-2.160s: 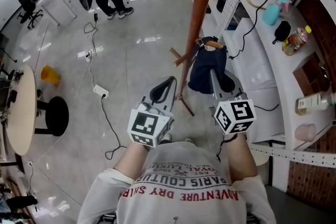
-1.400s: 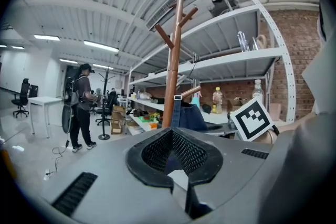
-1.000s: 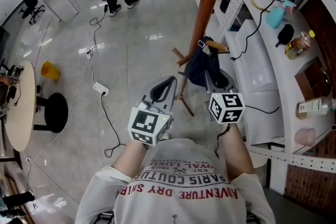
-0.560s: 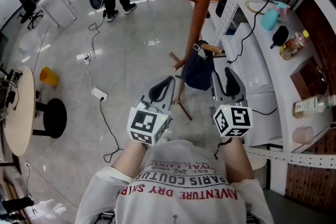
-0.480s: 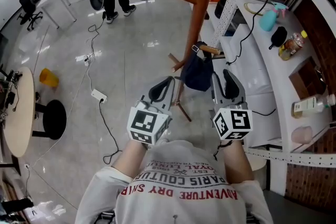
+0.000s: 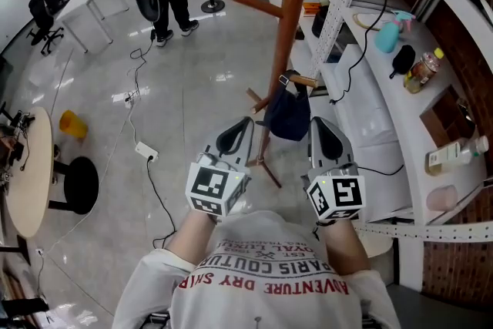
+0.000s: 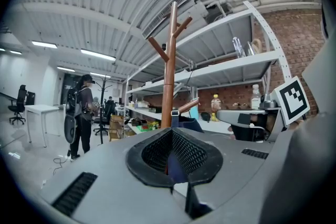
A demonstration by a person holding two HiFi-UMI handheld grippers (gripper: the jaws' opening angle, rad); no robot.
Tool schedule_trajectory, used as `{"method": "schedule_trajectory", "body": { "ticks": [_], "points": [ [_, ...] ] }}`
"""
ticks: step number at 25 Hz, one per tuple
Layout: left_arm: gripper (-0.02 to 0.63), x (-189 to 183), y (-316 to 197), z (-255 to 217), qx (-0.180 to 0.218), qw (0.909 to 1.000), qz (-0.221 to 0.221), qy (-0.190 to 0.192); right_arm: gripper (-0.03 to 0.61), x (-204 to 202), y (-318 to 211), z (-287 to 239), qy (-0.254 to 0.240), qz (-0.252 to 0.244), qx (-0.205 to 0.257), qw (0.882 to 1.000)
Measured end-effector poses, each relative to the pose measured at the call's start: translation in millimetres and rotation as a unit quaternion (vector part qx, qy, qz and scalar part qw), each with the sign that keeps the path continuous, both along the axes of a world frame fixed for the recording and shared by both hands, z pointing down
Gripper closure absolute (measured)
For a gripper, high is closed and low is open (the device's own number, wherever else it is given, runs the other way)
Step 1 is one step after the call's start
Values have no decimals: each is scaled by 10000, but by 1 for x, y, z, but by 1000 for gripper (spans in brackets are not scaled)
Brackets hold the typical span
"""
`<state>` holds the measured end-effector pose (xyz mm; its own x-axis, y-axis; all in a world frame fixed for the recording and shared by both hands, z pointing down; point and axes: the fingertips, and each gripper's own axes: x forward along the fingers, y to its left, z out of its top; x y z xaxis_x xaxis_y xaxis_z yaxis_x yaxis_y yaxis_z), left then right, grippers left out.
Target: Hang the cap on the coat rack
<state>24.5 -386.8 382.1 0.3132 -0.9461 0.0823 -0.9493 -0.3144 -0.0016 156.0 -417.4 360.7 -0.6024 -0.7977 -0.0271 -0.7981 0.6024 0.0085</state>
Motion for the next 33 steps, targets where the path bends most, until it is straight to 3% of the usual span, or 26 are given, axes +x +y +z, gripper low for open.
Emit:
{"method": "schedule_trajectory", "body": {
  "ticks": [10, 33],
  "points": [
    [609, -6, 2, 2, -24, 10000, -48, 40, 565, -7, -2, 15, 222, -76, -231, 9995],
    [609, -8, -1, 3, 38, 9998, -173, -27, 565, -7, -3, 21, 192, -158, -367, 9990]
  ]
}}
